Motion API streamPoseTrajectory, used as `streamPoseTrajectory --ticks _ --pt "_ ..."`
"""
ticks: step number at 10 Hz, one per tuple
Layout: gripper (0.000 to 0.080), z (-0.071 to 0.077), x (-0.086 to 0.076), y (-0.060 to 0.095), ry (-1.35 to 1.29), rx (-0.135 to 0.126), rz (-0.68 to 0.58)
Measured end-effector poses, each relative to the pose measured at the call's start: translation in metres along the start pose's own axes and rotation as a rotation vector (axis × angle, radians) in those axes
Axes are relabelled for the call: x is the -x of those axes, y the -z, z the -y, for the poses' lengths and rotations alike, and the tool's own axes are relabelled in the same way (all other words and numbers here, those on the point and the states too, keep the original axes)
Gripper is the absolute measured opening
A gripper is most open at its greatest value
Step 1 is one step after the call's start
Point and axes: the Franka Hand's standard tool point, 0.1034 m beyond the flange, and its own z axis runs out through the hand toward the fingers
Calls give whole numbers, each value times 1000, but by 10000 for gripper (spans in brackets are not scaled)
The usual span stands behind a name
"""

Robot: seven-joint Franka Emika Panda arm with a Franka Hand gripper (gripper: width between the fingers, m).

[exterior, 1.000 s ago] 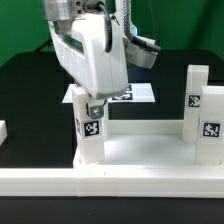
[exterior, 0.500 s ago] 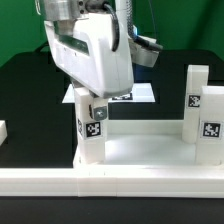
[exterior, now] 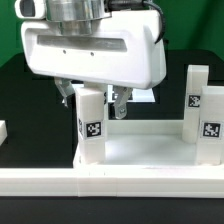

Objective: Assemble desk

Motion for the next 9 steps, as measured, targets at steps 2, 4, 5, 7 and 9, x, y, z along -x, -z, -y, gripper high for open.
streamPoseTrajectory --ticks 2,4,5,7,9 --pt "649 -2 -1 0 187 2 -1" --pt "649 -2 -2 3 425 41 13" --pt "649 1 -4 6 492 54 8" --pt "649 1 -4 7 600 53 9" --pt "530 1 -4 6 623 53 10"
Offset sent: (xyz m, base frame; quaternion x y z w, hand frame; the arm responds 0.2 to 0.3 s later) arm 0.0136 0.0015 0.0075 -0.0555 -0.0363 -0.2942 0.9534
